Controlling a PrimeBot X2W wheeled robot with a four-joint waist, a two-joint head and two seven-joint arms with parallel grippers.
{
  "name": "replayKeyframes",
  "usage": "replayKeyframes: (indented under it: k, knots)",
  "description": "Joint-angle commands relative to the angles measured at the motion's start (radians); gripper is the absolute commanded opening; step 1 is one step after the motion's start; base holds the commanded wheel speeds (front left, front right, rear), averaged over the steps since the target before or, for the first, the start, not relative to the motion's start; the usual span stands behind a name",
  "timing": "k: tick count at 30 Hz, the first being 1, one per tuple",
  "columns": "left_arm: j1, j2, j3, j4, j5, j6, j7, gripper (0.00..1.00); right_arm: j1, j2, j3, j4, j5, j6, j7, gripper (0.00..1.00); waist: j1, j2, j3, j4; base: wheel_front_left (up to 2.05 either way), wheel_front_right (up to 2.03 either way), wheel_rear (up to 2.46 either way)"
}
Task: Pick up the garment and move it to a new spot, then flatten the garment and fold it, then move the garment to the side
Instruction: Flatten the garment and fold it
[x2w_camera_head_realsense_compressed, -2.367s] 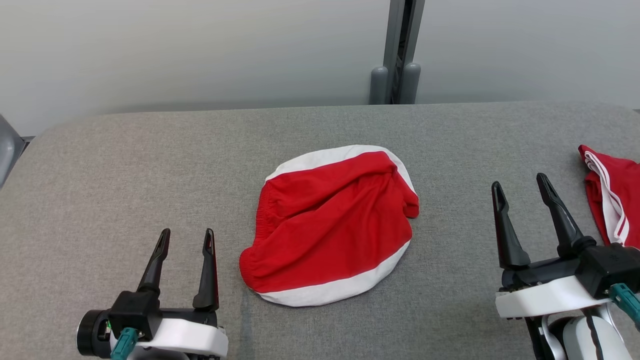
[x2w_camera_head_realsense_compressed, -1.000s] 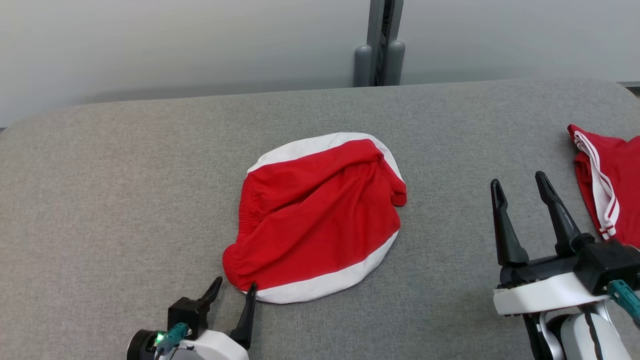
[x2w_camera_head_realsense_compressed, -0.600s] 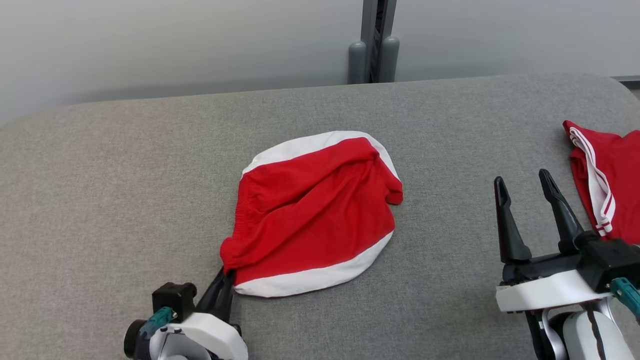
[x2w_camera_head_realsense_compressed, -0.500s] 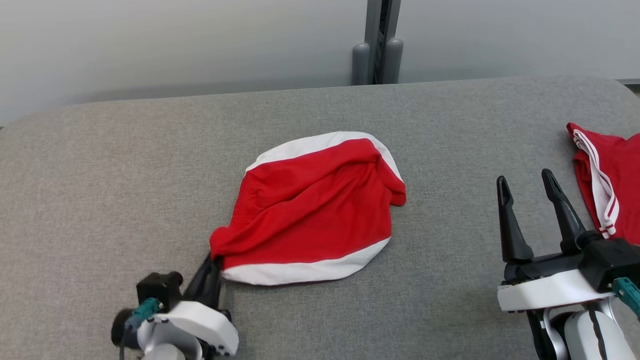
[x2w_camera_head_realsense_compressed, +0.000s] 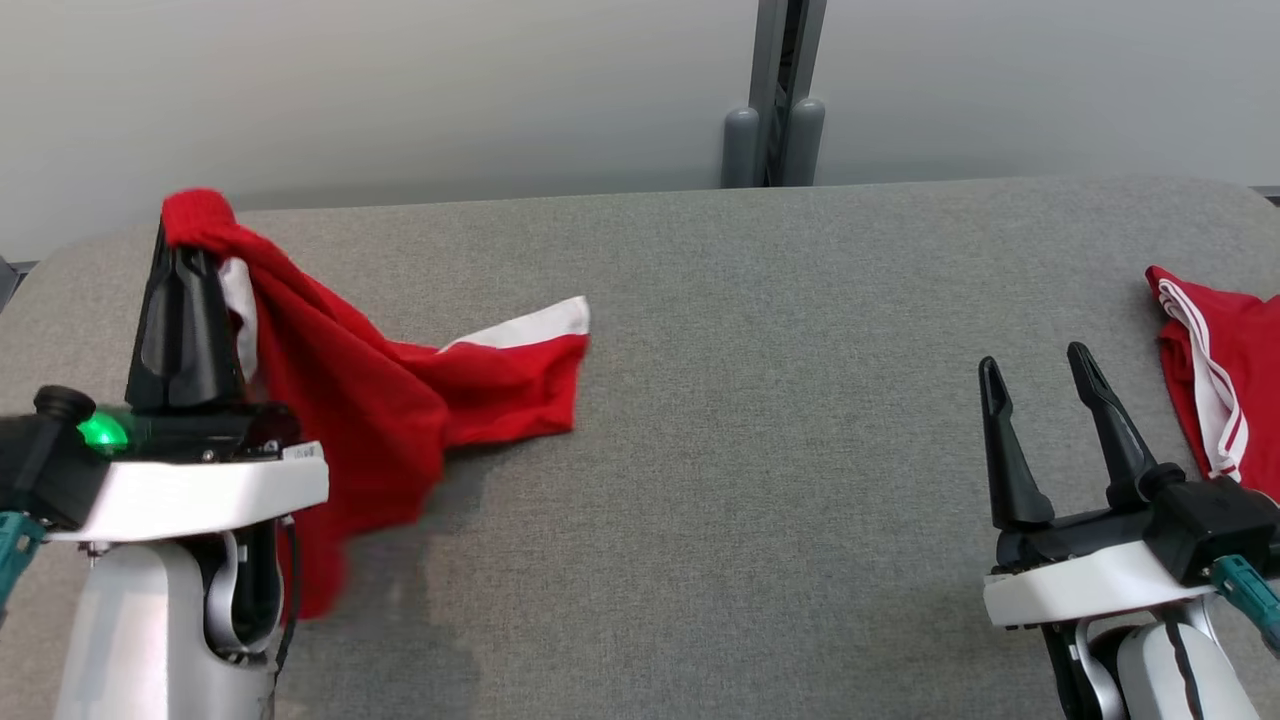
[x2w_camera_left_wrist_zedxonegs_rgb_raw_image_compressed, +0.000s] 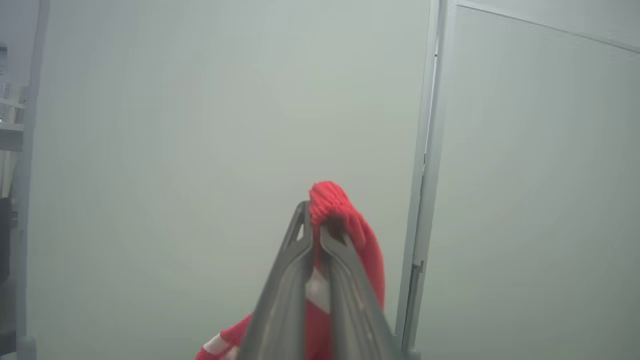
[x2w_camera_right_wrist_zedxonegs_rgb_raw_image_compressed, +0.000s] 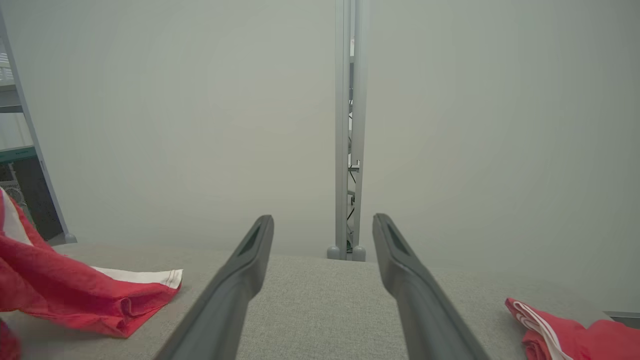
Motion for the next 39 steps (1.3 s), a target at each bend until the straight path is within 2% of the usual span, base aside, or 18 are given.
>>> replayKeyframes:
  k: [1, 5, 9, 12, 16, 19, 24, 29, 31, 36, 39]
  knots:
    - [-0.026, -0.006, -0.005, -0.016, 0.006, -0.008, -0.003, 0.00, -0.004, -0.002, -0.001, 0.005, 0.006, 0.000, -0.005, 1.00, 0.0000, 0.0000, -0.001, -0.004, 0.00, 0.00, 0.00]
    - [-0.079, -0.012, -0.083, -0.018, 0.017, -0.028, -0.003, 0.00, -0.010, -0.001, 0.006, 0.005, 0.011, 0.000, -0.005, 1.00, 0.0000, 0.0000, 0.000, -0.028, 0.00, 0.00, 0.00]
    - [-0.130, -0.016, -0.210, 0.043, 0.027, -0.042, 0.017, 0.00, -0.022, 0.000, 0.018, 0.003, 0.016, 0.000, -0.005, 1.00, 0.0000, 0.0000, 0.019, -0.068, 0.00, 0.00, 0.00]
    - [-0.167, -0.018, -0.313, 0.106, 0.046, -0.034, 0.035, 0.00, -0.037, 0.000, 0.023, 0.000, 0.020, 0.000, -0.005, 1.00, 0.0000, 0.0000, 0.047, -0.113, 0.00, 0.00, 0.00]
    - [-0.221, -0.018, -0.464, 0.188, 0.025, 0.000, 0.038, 0.00, -0.066, 0.000, 0.032, -0.003, 0.039, 0.000, -0.005, 1.00, 0.0000, 0.0000, 0.096, -0.189, 0.00, 0.00, 0.00]
    - [-0.263, -0.017, -0.574, 0.276, 0.080, 0.033, 0.026, 0.00, -0.085, 0.001, 0.034, -0.006, 0.059, 0.000, -0.005, 1.00, 0.0000, 0.0000, 0.131, -0.243, 0.00, 0.00, 0.00]
    - [-0.336, -0.020, -0.705, 0.442, 0.126, 0.074, 0.015, 0.00, -0.108, 0.000, 0.081, -0.006, 0.107, 0.000, -0.005, 1.00, 0.0000, 0.0000, 0.181, -0.342, 0.00, 0.00, 0.00]
    - [-0.387, -0.017, -0.806, 0.582, 0.121, 0.116, 0.021, 0.00, -0.112, 0.001, 0.091, -0.004, 0.143, 0.000, -0.005, 1.00, 0.0000, 0.0000, 0.212, -0.415, 0.00, 0.00, 0.00]
    - [-0.399, -0.017, -0.847, 0.634, 0.115, 0.127, 0.043, 1.00, -0.110, 0.001, 0.091, -0.003, 0.149, 0.000, -0.005, 1.00, 0.0000, 0.0000, 0.215, -0.433, 0.00, 0.00, 0.00]
    - [-0.414, -0.017, -0.915, 0.698, 0.091, 0.128, 0.060, 1.00, -0.105, 0.001, 0.083, -0.004, 0.154, 0.000, -0.005, 1.00, 0.0000, 0.0000, 0.212, -0.442, 0.00, 0.00, 0.00]
    - [-0.422, -0.017, -0.953, 0.734, 0.074, 0.124, 0.060, 1.00, -0.102, 0.001, 0.075, -0.003, 0.144, 0.000, -0.005, 1.00, 0.0000, 0.0000, 0.202, -0.425, 0.00, 0.00, 0.00]
